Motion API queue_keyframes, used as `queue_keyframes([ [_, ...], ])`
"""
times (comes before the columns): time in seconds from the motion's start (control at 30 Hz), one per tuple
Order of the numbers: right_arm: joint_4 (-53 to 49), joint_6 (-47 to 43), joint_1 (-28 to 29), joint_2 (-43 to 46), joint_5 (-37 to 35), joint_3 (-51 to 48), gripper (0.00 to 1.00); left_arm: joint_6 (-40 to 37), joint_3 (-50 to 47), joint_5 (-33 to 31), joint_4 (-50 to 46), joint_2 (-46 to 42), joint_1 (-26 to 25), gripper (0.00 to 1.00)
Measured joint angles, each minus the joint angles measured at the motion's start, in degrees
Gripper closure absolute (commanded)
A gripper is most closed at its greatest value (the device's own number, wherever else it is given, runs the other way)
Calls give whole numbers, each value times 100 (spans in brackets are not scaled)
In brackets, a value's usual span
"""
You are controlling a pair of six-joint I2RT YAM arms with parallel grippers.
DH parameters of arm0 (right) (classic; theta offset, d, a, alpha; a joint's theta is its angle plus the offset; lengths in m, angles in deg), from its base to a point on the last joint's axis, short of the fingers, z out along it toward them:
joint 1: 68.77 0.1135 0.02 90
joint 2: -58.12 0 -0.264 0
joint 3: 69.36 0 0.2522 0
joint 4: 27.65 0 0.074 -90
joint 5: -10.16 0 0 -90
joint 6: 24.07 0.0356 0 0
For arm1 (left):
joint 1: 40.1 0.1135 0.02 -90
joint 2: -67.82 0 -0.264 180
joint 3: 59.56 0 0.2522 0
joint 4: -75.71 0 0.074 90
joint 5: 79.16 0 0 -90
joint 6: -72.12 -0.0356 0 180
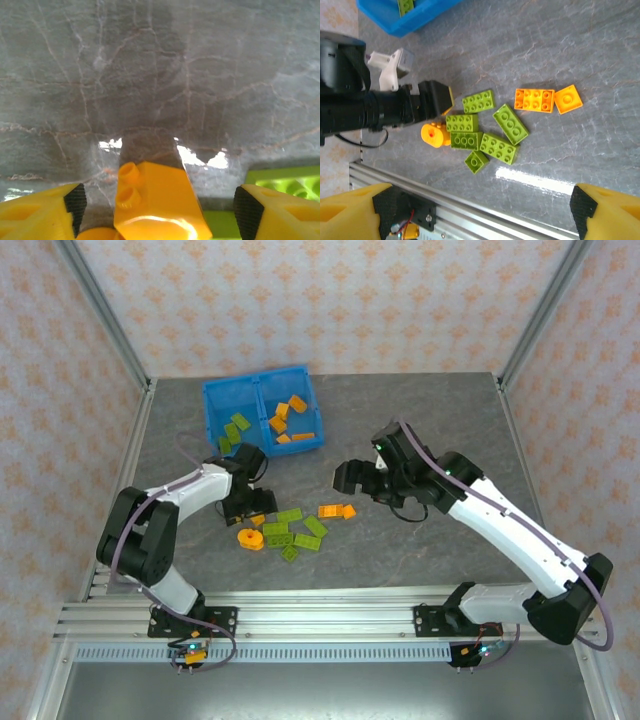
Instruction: Sort the legos into containers by color
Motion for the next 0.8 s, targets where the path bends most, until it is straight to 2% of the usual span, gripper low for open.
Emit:
queue_keyframes([
  [0.2, -122, -63, 0, -297, 466, 57, 9, 11, -7, 76, 205, 236, 125, 46],
  [0.33, -173, -114, 0, -503, 551, 127, 9, 26, -42, 79, 186, 227, 201, 56],
  [0.63, -203, -133, 0, -573, 544, 264, 9, 35, 26, 208, 175, 127, 192, 69],
  [0.8, -203, -133, 0, -651, 503, 304, 10, 26, 748, 173, 44, -286, 170, 73],
])
